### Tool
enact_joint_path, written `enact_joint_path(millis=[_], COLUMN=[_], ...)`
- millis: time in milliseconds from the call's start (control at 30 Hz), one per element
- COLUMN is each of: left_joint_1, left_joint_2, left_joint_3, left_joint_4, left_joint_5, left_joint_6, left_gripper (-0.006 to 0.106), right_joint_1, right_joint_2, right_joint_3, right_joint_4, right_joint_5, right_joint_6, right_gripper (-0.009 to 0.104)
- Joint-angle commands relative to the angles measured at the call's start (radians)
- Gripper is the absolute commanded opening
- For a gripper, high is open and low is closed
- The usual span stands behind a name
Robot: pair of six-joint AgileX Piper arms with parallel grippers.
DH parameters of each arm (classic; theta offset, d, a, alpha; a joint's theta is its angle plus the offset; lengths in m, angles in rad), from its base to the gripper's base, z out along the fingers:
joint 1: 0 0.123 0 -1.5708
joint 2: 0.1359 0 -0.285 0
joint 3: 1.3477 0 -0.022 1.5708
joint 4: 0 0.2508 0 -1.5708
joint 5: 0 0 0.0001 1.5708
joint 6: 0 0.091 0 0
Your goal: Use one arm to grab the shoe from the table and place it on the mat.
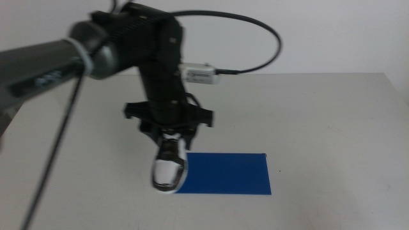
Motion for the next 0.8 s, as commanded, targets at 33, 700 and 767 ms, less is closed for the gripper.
enact_joint_path(millis=[33,700,767], left_joint_1=[-0.061,-0.181,-0.181], left_joint_2=[-0.005,0.168,0.168], left_joint_3=[-0.091,-0.371,-0.371], left_joint_4=[-0.012,-0.009,-0.008], left_joint_5=[0.013,0.097,0.097], left_joint_6=[-0.077,0.249,0.323], left_gripper=[-0.001,-0.001,-0.001], right_joint_1=[-0.005,-0.005,-0.005], right_joint_2=[-0.021,-0.021,-0.021], right_joint_3=[-0.01,-0.01,-0.01], right_joint_4=[-0.008,-0.008,-0.008], right_joint_5=[-0.079,-0.079,-0.079], right_joint_6=[-0.013,-0.013,-0.013], right_gripper=[0.066,0.066,0.066])
